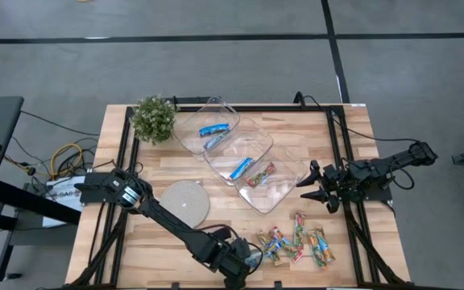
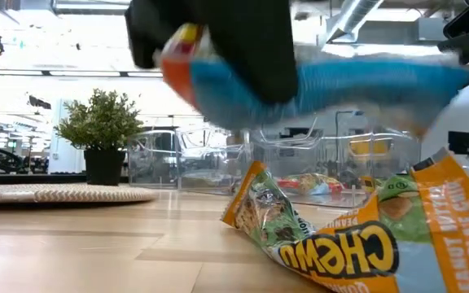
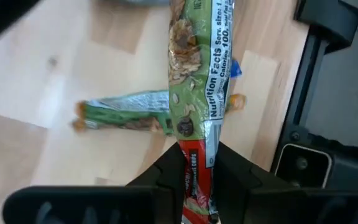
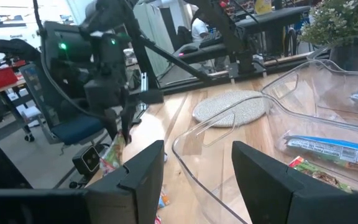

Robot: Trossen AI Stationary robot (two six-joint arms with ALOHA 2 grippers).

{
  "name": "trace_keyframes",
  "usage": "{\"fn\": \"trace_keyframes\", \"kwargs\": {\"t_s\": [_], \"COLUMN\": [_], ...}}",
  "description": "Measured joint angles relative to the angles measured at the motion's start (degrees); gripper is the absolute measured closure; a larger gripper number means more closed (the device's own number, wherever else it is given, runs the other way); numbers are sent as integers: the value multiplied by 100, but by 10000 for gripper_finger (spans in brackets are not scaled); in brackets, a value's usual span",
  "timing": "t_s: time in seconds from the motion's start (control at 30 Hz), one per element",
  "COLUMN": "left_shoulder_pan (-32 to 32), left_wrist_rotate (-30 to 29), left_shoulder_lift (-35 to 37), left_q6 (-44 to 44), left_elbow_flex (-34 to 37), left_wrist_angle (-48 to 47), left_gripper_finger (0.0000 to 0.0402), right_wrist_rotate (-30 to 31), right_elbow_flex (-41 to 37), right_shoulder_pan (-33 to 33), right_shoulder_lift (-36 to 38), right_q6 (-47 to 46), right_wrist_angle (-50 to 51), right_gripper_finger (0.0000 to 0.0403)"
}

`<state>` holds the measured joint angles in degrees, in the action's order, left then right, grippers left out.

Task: Pick and place Granola Bars by type
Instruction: Put the red granola bar into the bottom transparent bin

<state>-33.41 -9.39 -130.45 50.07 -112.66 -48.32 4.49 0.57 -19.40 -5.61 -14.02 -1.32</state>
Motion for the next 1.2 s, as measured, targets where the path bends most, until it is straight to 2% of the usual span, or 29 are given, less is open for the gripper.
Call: {"fn": "trace_keyframes", "kwargs": {"t_s": [0.57,0.77,1.2], "left_shoulder_pan": [149,266,289], "left_wrist_rotate": [-1264,-1674,-1682], "left_shoulder_lift": [17,308,317], "left_q6": [-627,-747,-1277], "left_elbow_flex": [-2249,-2127,-2164], "left_wrist_angle": [-1899,-2023,-2179], "left_gripper_finger": [347,347,347], "right_wrist_rotate": [2,5,7], "right_elbow_flex": [-1,0,-1], "right_shoulder_pan": [-1,-2,0], "right_shoulder_lift": [2,2,2], "right_q6": [0,0,0], "right_wrist_angle": [-15,-21,-30], "right_gripper_finger": [219,219,219]}}
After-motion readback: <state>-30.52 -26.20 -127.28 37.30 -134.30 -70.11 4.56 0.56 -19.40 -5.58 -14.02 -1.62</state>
